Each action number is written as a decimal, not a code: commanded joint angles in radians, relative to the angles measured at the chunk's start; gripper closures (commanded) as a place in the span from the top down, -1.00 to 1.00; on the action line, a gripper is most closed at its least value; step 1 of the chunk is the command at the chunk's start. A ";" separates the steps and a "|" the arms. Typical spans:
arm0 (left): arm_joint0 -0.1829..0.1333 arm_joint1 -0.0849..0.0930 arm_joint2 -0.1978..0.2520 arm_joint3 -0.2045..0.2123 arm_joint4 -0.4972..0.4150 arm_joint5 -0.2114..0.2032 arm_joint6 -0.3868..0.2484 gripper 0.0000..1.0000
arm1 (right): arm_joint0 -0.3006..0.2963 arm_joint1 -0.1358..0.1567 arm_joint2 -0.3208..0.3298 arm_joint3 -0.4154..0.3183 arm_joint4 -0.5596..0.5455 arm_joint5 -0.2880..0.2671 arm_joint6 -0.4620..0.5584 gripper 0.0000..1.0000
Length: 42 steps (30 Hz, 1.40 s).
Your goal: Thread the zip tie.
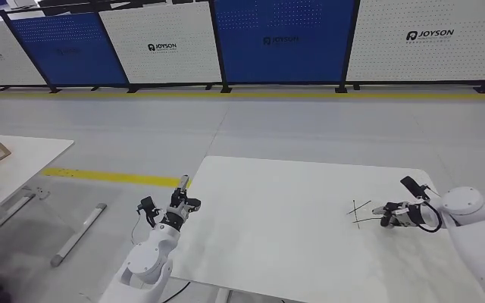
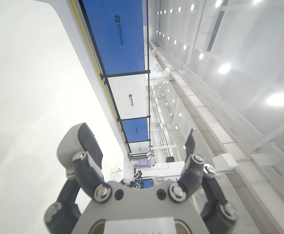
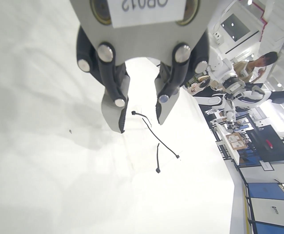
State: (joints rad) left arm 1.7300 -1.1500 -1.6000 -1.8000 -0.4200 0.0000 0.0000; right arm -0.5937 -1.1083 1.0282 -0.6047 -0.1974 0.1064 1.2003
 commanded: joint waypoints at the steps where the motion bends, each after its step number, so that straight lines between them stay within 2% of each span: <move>1: 0.000 0.000 0.000 0.000 0.000 0.000 0.000 1.00 | 0.002 -0.001 -0.002 0.006 0.001 0.000 -0.001 -0.60; 7: 0.000 0.000 0.000 0.000 0.000 0.000 0.000 1.00 | 0.008 -0.005 -0.009 0.022 0.001 0.002 0.000 -0.56; 10: 0.000 0.000 0.000 0.000 0.000 0.000 0.000 1.00 | 0.014 -0.007 -0.014 0.031 -0.001 -0.001 0.007 -0.62; 11: 0.000 0.000 0.000 0.000 0.000 0.000 0.000 1.00 | 0.015 -0.008 -0.015 0.033 -0.001 -0.002 0.006 -0.74; 15: 0.000 0.000 0.000 0.000 0.000 0.000 0.000 1.00 | 0.021 -0.010 -0.018 0.046 -0.002 -0.001 0.001 -0.78; 20: 0.000 0.000 0.000 0.000 0.000 0.000 0.000 1.00 | 0.026 -0.012 -0.021 0.057 -0.001 -0.004 -0.001 -1.00; 26: 0.000 0.000 0.000 0.000 0.000 0.000 0.000 1.00 | 0.030 -0.009 -0.011 0.064 0.010 -0.034 -0.001 -1.00; 31: 0.000 0.000 0.000 0.000 0.000 0.000 0.000 1.00 | 0.024 -0.002 -0.001 0.047 0.013 -0.050 0.001 -1.00; 37: 0.000 0.000 0.000 0.000 0.000 0.000 0.000 1.00 | 0.011 0.009 0.012 0.014 0.006 -0.045 -0.011 -1.00; 42: 0.000 0.000 0.000 0.000 0.000 0.000 0.000 1.00 | -0.015 0.027 0.045 -0.031 0.016 -0.062 -0.023 -1.00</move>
State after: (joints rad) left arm 1.7300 -1.1500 -1.6000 -1.8000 -0.4200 0.0000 0.0000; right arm -0.6026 -1.0858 1.0649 -0.6246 -0.1838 0.0482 1.1810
